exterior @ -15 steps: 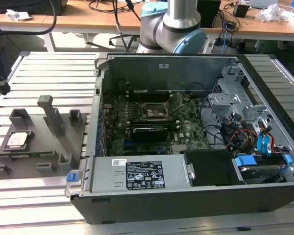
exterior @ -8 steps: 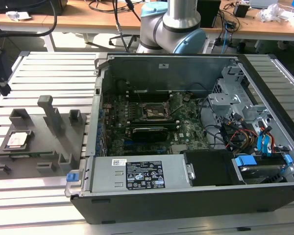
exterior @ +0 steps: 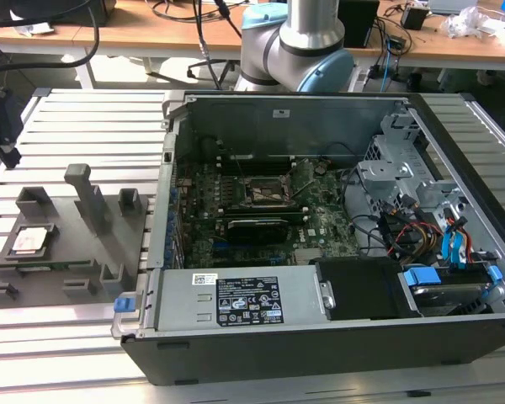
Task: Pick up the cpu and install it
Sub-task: 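Pick up the cpu and move it towards the insertion slot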
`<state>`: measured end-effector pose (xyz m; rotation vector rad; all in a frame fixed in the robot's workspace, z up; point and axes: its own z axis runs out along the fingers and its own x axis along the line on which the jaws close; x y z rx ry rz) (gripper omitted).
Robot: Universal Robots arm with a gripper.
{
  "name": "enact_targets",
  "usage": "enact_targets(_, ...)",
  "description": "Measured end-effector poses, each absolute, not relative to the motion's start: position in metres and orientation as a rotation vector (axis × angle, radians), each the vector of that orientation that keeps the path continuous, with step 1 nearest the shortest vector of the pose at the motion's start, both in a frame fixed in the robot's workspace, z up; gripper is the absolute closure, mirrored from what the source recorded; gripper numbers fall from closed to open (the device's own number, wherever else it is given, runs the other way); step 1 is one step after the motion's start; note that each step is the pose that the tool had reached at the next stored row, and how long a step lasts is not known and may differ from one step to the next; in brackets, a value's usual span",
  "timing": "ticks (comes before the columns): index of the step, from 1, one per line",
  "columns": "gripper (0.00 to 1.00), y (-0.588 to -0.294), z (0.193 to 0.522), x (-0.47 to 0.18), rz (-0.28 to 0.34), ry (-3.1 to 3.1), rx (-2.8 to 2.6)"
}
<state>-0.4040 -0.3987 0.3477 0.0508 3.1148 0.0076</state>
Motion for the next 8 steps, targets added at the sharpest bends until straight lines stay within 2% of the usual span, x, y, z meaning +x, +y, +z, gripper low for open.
enact_targets(8,0.4,-0.3987,0.342,-0.404,0.008,3.115,0.051)
